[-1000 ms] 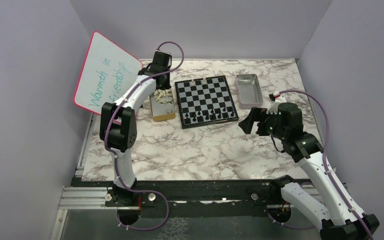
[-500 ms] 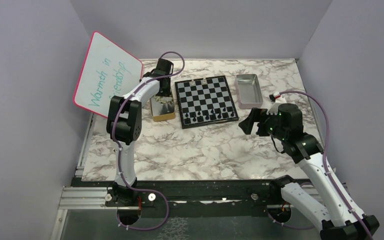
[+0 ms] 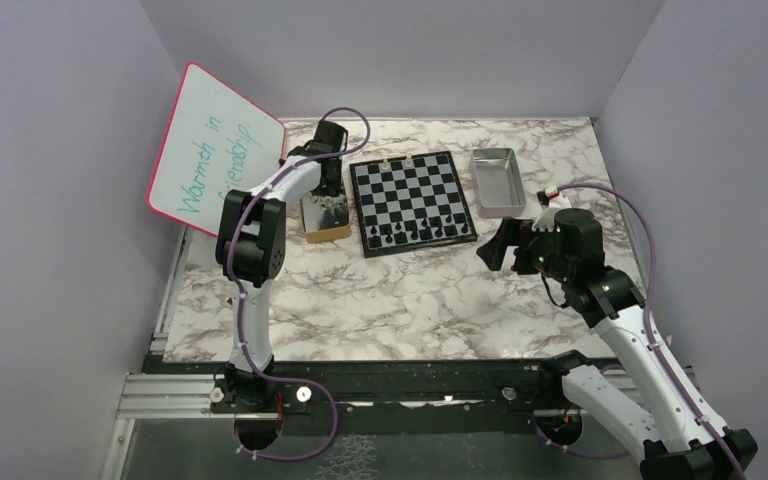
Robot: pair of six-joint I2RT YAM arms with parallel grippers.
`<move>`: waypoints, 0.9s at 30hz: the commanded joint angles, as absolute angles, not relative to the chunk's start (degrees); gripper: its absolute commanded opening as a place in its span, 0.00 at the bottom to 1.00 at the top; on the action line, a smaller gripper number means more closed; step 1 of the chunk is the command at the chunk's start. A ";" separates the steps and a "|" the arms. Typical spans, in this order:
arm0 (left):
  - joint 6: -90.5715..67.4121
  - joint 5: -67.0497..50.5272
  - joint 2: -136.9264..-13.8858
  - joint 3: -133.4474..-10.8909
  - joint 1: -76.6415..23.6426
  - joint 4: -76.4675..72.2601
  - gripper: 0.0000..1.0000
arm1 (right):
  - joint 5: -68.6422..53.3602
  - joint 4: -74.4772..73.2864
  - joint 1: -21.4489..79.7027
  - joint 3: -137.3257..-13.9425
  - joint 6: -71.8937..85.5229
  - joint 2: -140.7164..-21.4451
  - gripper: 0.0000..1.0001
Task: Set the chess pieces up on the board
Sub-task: Pick up the chess piece from the storage box.
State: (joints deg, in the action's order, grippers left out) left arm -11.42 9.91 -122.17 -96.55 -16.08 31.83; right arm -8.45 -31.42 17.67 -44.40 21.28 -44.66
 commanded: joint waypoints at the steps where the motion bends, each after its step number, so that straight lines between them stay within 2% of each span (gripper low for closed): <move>1: -11.19 10.43 -123.25 -96.72 -15.65 31.03 0.24 | -8.49 -29.89 17.63 -43.98 20.65 -44.12 1.00; 11: -11.50 10.81 -123.23 -96.33 -15.69 31.11 0.20 | -8.52 -30.45 17.61 -44.78 20.22 -44.29 1.00; 14: -11.68 10.34 -123.10 -96.13 -15.73 31.32 0.15 | -8.39 -30.90 17.59 -45.11 20.21 -44.16 1.00; 22: -12.28 8.32 -123.67 -96.87 -15.73 32.87 0.21 | -8.51 -31.53 17.58 -45.28 20.74 -43.73 1.00; 27: -11.99 8.25 -123.21 -96.92 -15.73 33.41 0.07 | -8.22 -31.73 17.67 -44.78 21.07 -42.37 1.00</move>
State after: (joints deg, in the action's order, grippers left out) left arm -11.77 9.37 -123.00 -96.55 -16.08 32.58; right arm -8.45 -31.51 17.67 -44.40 20.95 -44.27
